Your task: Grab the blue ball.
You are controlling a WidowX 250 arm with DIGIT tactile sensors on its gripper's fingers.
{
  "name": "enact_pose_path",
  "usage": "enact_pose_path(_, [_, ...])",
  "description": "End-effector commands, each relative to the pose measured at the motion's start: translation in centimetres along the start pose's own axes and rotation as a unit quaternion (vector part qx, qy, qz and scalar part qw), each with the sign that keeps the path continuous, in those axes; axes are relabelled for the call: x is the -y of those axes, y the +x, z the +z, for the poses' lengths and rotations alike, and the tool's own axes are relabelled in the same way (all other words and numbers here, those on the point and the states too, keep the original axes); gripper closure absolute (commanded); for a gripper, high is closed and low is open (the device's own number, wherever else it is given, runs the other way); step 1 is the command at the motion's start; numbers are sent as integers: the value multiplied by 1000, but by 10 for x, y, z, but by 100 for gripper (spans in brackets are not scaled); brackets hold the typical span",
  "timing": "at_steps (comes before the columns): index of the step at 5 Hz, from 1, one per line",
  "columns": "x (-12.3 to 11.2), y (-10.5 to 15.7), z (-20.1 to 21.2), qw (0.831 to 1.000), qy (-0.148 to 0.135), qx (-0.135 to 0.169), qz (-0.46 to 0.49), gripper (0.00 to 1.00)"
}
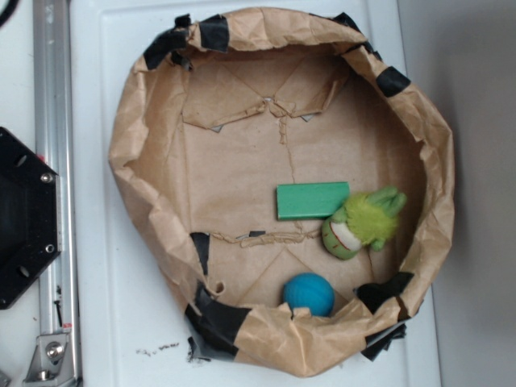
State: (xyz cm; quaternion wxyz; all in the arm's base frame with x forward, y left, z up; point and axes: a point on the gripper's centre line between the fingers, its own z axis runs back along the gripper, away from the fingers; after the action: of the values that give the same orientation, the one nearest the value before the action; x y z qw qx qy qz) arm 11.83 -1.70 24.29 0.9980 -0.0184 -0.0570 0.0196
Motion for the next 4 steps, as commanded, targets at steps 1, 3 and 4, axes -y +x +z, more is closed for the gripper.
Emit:
enact_pose_path(1, [0, 0, 0, 1000, 0, 0, 0, 0])
enact_pose_path(3, [-32, 75, -55, 981, -6, 3, 196, 0])
enact_pose_path(4, [-37, 111, -92, 951, -2, 13, 308, 0])
